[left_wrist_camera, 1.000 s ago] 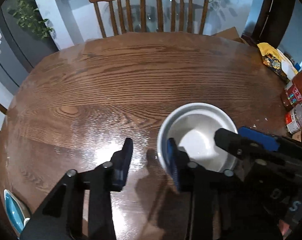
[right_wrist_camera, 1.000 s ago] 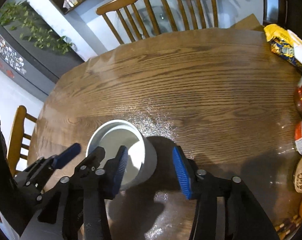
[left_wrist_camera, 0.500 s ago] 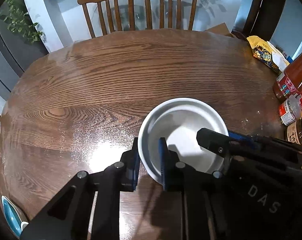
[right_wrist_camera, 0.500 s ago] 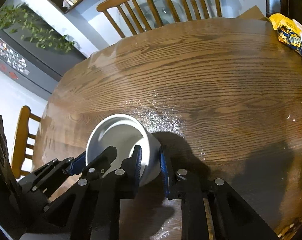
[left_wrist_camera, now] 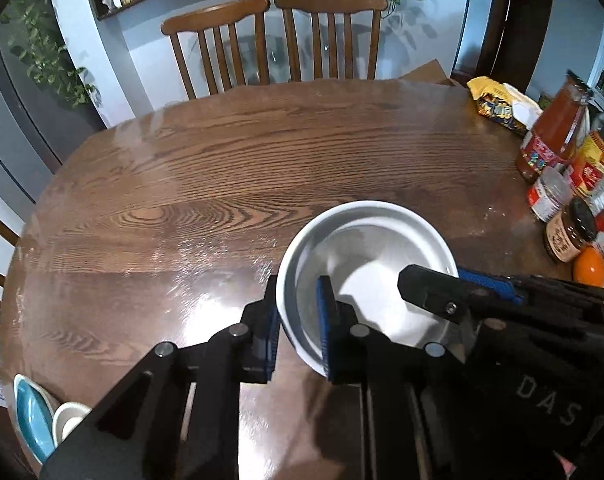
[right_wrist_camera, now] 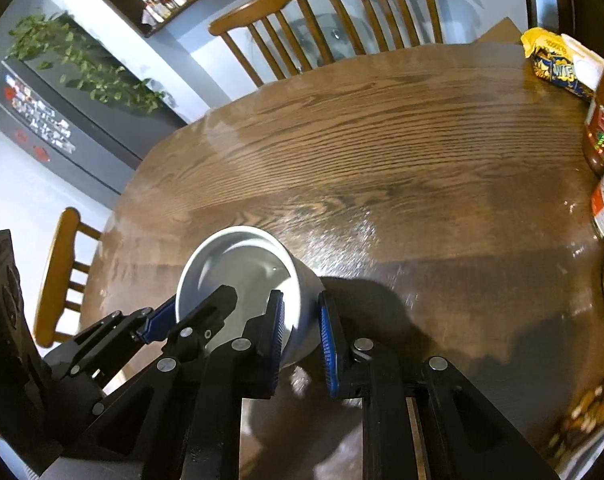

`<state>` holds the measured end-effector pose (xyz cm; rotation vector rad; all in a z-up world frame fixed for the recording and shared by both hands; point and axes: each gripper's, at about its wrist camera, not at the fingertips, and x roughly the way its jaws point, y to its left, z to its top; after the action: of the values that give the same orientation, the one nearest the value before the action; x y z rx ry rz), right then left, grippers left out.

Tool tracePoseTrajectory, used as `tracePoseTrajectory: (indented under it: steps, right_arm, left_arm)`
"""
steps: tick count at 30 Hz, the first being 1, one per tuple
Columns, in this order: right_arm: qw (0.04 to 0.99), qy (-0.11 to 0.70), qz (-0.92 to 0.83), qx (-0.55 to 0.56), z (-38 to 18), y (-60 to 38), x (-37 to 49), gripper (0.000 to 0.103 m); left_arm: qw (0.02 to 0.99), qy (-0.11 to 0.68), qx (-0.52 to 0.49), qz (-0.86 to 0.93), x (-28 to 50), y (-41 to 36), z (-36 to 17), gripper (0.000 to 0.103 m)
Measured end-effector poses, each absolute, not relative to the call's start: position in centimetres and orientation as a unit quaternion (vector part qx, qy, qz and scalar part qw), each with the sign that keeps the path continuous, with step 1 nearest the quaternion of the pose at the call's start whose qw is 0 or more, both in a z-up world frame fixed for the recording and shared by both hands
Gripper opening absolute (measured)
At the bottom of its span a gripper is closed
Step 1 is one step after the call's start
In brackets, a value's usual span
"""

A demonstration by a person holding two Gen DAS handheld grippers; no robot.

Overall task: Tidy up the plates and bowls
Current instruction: 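Carry the ramekin and lower it into the nested white bowls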

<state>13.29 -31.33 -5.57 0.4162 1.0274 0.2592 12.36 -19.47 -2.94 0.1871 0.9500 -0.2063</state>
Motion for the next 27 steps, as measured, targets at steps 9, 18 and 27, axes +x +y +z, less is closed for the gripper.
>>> tracePoseTrajectory:
  steps: [9,18,27]
  right_arm:
    - [0.856,0.462,0.132,0.189,-2.6,-29.1,7.6,0.019]
    - [0.863,0.450,0.147,0.174,-0.4,-25.3,3.1,0.019]
    - [0.863,0.449,0.177,0.151,0.6,-20.0,1.5,0.019]
  left_arm:
    - [0.899,0.418,0.093,-0.096,7.0,-17.4,-0.3,0.015]
    - [0.912,0.393,0.082,-0.083,2.2,-13.4,1.4,0.015]
    - [0.918,0.388,0.064,-0.050,-0.4,-8.3,2.0,0.015]
